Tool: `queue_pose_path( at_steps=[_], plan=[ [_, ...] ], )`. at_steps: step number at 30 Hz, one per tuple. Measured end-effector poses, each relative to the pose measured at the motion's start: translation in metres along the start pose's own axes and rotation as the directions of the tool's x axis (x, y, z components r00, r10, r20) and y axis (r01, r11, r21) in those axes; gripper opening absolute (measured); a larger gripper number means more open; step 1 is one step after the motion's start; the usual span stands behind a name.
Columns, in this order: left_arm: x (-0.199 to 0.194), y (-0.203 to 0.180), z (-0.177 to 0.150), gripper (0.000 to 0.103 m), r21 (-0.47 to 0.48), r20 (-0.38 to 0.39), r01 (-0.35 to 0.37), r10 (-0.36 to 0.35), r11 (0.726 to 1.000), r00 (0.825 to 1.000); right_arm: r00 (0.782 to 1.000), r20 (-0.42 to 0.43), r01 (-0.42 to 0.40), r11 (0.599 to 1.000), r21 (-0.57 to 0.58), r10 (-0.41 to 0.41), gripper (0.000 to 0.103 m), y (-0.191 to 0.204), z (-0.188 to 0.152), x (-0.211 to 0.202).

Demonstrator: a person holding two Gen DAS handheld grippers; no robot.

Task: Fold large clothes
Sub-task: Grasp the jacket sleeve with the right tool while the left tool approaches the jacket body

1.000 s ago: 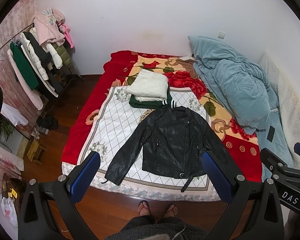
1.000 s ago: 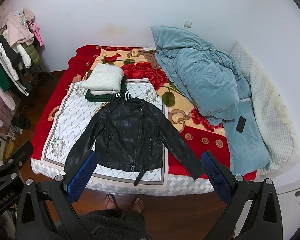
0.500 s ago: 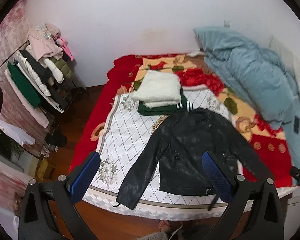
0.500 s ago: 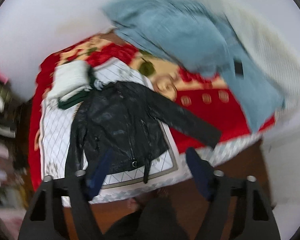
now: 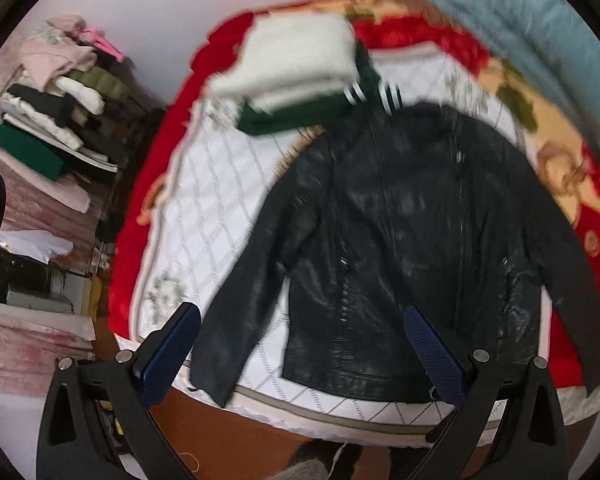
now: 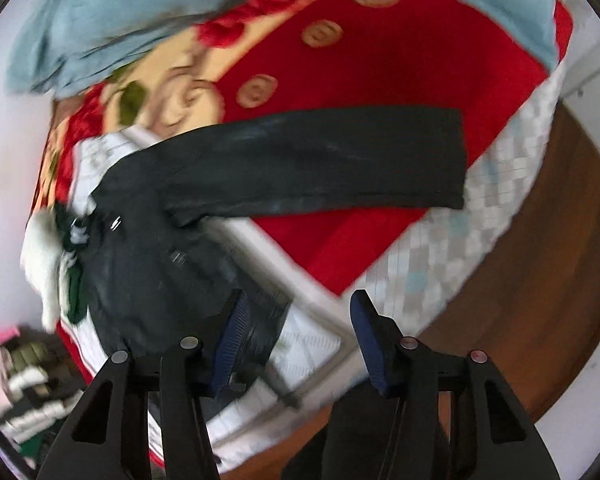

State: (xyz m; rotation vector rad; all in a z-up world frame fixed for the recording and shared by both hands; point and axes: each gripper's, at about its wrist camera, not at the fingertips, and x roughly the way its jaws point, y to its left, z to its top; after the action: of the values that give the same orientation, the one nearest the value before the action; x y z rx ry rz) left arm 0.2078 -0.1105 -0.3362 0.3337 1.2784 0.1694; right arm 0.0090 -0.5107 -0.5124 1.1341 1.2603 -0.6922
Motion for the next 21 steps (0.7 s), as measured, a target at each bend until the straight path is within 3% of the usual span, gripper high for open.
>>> queue_pose_path(
  at_steps=[2,6,10,12,13,16,21],
  plan=[
    [0.027,-0.023,0.005,0.103,0.025,-0.024,-0.018,0.019,1.000,1.000,1.000,-0.005,0.004,0.998,0.066,-0.004,0.063,-0.020,0.021,0.031],
    [0.074,-0.060,0.013,0.103,0.036,-0.060,-0.026,0.029,0.999,0.998,0.998,-0.067,-0.002,0.976,0.219,0.017,0.065,-0.058,0.054,0.100],
    [0.115,-0.096,0.016,0.103,0.050,-0.113,-0.010,0.015,0.999,0.993,0.993,-0.097,-0.021,0.923,0.385,0.063,0.067,-0.085,0.072,0.159],
    [0.130,-0.110,0.016,0.103,0.066,-0.132,0.005,0.003,0.998,0.991,0.996,-0.043,-0.052,0.895,0.443,0.080,0.067,-0.085,0.076,0.160],
    [0.135,-0.117,0.015,0.103,0.073,-0.136,0.015,-0.005,0.997,0.991,0.995,0.023,-0.100,0.878,0.468,0.101,0.065,-0.084,0.075,0.154],
    [0.144,-0.129,0.014,0.103,0.092,-0.134,0.039,-0.026,0.995,0.991,0.978,0.148,-0.204,0.846,0.492,0.150,0.051,-0.083,0.067,0.136],
    [0.158,-0.143,0.012,0.103,0.105,-0.151,0.060,-0.043,0.993,0.988,0.961,0.226,-0.252,0.842,0.477,0.160,0.051,-0.085,0.076,0.137]
  ],
)
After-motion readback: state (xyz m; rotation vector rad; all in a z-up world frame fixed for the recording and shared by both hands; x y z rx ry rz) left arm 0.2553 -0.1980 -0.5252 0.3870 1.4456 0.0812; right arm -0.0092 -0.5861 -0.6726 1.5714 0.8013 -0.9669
